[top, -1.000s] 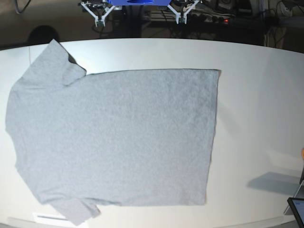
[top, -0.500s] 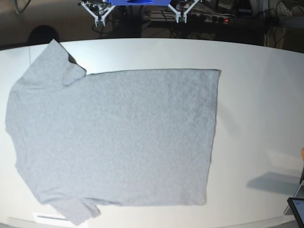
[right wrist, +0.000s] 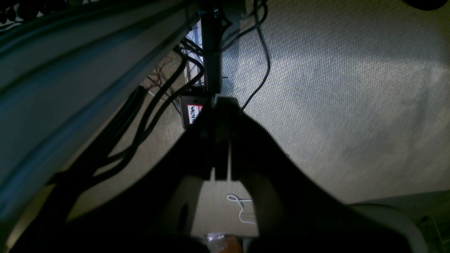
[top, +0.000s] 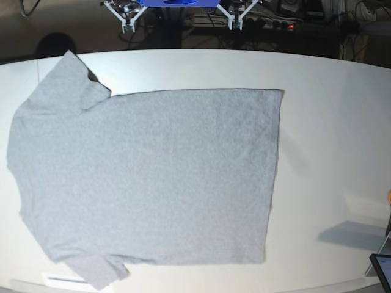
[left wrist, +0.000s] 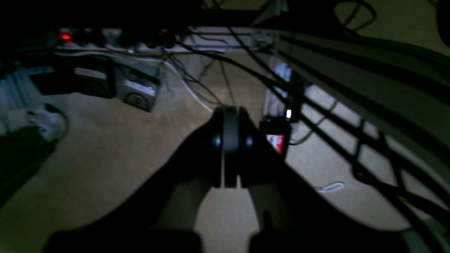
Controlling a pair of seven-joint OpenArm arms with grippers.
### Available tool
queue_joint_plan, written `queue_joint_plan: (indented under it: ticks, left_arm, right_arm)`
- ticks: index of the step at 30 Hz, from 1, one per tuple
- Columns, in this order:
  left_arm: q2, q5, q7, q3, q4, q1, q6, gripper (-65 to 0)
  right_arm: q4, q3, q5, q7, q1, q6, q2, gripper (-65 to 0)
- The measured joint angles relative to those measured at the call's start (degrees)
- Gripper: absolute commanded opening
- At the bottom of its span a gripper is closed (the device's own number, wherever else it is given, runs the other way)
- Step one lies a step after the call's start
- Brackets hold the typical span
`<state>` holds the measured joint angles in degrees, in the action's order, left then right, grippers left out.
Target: Fold the T-shirt properly
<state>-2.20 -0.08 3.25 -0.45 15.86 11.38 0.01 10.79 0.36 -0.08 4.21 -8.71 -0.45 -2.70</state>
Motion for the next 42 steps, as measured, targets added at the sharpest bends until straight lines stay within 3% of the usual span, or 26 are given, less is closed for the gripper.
queue_joint_plan:
  ticks: [13, 18, 21, 29, 42]
  left_arm:
    - [1.42, 0.02, 0.04, 0.02, 17.73, 9.16, -0.02, -65.0]
    - [3.45, 0.13, -0.13, 0.11, 27.08, 16.11, -0.09, -65.0]
    - [5.07, 0.02, -0.37, -0.17, 34.58, 21.22, 0.20, -65.0]
    - [5.57, 0.02, -0.48, 0.07, 48.19, 28.41, -0.17, -65.0]
    - [6.67, 0.00, -0.50, -3.65, 72.87, 39.06, 0.00, -65.0]
  right_arm:
    - [18.10, 0.00, -0.11, -0.09, -9.38, 0.42, 1.31, -65.0]
    - [29.18, 0.31, -0.13, -0.57, -18.03, -0.13, 1.75, -65.0]
    - [37.13, 4.37, -0.13, -1.05, -23.19, 0.39, 1.42, -65.0]
    - [57.13, 11.76, -0.13, -7.87, -31.23, 0.02, 1.73, -65.0]
    - [83.25, 12.39, 0.02, -22.10, -40.09, 0.00, 1.68, -65.0]
